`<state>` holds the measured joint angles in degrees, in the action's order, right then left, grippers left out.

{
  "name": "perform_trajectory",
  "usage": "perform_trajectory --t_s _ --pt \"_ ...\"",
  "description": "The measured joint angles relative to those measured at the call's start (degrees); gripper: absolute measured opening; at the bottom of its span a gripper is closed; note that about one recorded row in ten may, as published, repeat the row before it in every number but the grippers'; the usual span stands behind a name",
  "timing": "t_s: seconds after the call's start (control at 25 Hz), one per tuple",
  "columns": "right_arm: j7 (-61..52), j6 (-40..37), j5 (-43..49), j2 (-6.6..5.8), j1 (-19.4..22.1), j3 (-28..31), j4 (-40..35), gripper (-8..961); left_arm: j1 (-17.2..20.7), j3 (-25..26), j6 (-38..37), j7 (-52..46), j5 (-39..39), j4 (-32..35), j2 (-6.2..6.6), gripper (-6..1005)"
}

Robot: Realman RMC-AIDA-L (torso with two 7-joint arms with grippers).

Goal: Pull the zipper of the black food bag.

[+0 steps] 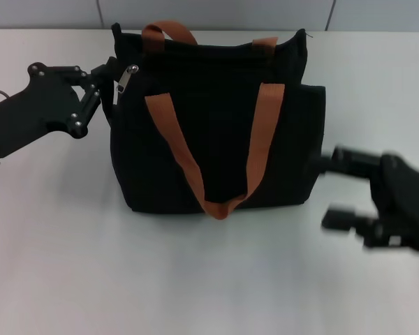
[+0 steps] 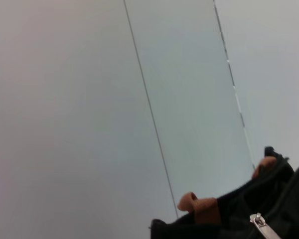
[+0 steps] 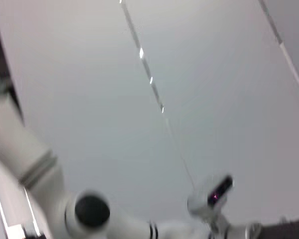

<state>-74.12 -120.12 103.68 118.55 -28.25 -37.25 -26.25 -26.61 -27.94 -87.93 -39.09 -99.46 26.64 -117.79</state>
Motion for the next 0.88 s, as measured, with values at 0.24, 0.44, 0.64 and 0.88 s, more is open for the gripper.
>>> perform_trajectory --t_s 0.24,0.44,0.64,0.88 --pt "-21.2 3.2 -5.0 -0.19 -7.2 -0.1 -2.6 765 0.4 0.0 -0.5 1.4 1.3 -0.5 -0.61 23" --pt "-36.0 13.3 -4.5 -0.71 -13.4 -2.0 -5.1 764 0.4 0.0 -0.4 1.4 1.3 -0.6 -0.71 25" --pt "-44.5 23.4 -4.0 -1.95 -18.5 -9.4 -5.3 763 0.3 0.0 -0.3 1.4 1.3 -0.6 -0.70 27" --pt "-50.6 30.4 -3.6 -2.27 -24.2 -17.3 -5.3 762 0.3 0.0 -0.8 1.4 1.3 -0.6 -0.68 29"
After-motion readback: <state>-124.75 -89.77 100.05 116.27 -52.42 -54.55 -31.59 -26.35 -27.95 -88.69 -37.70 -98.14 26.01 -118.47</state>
